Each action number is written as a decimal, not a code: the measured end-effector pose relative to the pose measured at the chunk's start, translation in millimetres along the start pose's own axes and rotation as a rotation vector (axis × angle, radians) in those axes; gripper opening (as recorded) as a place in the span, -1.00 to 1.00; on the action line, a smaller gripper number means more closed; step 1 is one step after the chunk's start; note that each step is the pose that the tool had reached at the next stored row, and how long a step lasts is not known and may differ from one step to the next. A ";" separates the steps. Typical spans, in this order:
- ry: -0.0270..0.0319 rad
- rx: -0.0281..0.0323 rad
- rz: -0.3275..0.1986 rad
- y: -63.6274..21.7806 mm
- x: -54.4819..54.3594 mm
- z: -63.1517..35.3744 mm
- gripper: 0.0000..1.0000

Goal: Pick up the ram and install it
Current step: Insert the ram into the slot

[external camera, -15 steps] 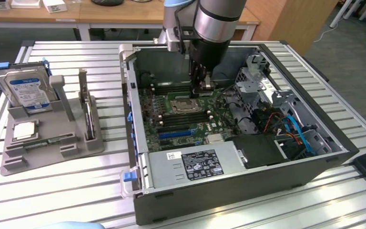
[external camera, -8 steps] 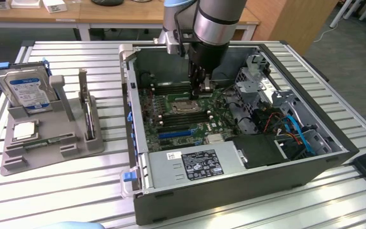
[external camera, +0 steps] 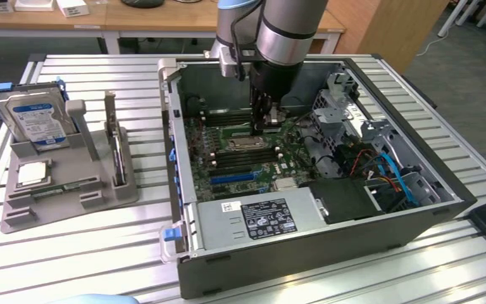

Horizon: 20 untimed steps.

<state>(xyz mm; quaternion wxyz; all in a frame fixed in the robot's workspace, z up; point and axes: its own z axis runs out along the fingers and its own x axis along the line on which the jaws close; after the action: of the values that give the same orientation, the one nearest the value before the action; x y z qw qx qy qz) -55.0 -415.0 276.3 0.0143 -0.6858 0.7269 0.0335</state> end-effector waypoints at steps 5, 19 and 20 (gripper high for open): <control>0.0002 -0.0001 0.000 -0.1 0.4 5.0 -0.72; 0.0003 -0.0001 0.000 -0.4 1.0 14.9 -0.72; 0.0001 -0.0001 0.000 -0.4 1.0 15.0 -0.72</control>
<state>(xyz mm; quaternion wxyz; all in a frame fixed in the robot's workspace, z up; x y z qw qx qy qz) -55.0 -415.1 261.3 0.0142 -0.6858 0.7268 0.0334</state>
